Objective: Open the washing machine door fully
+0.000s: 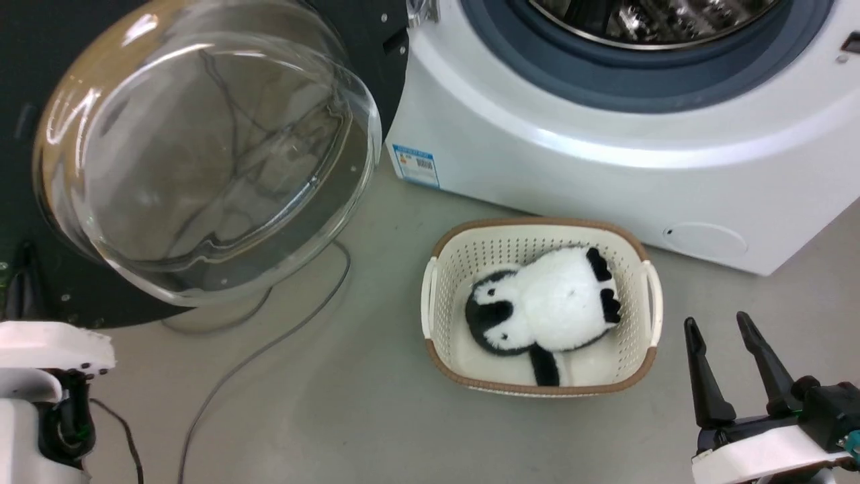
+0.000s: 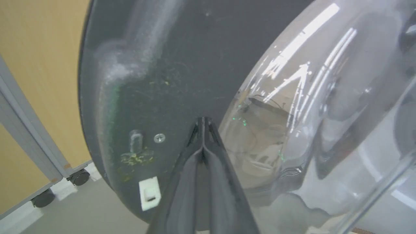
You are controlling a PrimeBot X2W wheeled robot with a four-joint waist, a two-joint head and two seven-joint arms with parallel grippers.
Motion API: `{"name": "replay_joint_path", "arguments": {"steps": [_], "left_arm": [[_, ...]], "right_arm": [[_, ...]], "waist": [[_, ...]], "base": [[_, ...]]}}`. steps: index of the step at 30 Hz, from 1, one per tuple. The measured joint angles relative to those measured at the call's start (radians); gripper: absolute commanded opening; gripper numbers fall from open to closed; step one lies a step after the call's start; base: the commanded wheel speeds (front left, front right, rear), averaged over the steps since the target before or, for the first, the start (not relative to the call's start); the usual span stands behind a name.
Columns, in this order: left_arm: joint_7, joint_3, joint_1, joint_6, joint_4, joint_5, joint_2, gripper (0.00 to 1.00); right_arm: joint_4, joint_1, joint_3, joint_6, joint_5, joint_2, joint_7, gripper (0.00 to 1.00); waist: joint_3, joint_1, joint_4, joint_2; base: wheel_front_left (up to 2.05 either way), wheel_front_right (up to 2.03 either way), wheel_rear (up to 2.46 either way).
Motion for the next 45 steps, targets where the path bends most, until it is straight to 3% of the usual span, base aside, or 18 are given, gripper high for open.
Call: {"name": "replay_joint_path", "arguments": {"steps": [12, 22, 30, 38, 39, 40, 41, 45], "left_arm": [[0.023, -0.112, 0.136, -0.002, -0.265, 0.068, -0.038, 0.0], [0.063, -0.22, 0.282, 0.02, -0.457, 0.109, -0.098, 0.0], [0.062, -0.291, 0.365, 0.028, -0.484, 0.151, -0.117, 0.0], [0.03, -0.373, 0.405, 0.023, -0.426, 0.19, -0.142, 0.0], [0.026, -0.382, 0.409, 0.023, -0.413, 0.193, -0.147, 0.08], [0.021, -0.388, 0.411, 0.024, -0.4, 0.201, -0.152, 0.73], [0.017, -0.397, 0.411, 0.024, -0.389, 0.21, -0.156, 1.0], [-0.009, -0.422, 0.415, 0.028, -0.352, 0.239, -0.173, 1.0]], "right_arm": [[-0.009, 0.026, -0.035, 0.0, 0.026, 0.027, -0.012, 1.0], [-0.125, 0.064, -0.042, 0.0, 0.053, 0.043, -0.017, 1.0], [-0.175, 0.103, -0.022, 0.0, 0.034, 0.055, -0.017, 1.0], [-0.167, 0.133, -0.029, 0.0, 0.029, 0.062, -0.017, 1.0], [-0.165, 0.134, -0.031, 0.0, 0.029, 0.063, -0.017, 1.0], [-0.165, 0.134, -0.033, 0.0, 0.029, 0.064, -0.017, 1.0], [-0.164, 0.136, -0.034, 0.0, 0.029, 0.064, -0.017, 1.0], [-0.16, 0.15, -0.032, 0.0, 0.027, 0.071, -0.017, 1.0]], "waist": [[-0.141, 0.0, -0.041, 0.0], [-0.231, -0.0001, -0.138, 0.0], [-0.272, -0.0001, -0.223, 0.0], [-0.29, -0.0001, -0.27, 0.0], [-0.291, -0.0001, -0.273, 0.0], [-0.291, -0.0001, -0.276, 0.0], [-0.291, -0.0001, -0.279, 0.0], [-0.292, -0.0001, -0.289, 0.0]], "base": [[0.0, 0.0, 0.0], [0.0, 0.0, 0.0], [0.0, 0.0, 0.0], [0.0, 0.0, 0.0], [0.0, 0.0, 0.0], [0.0, 0.0, 0.0], [0.0, 0.0, 0.0], [0.0, 0.0, 0.0]]}}
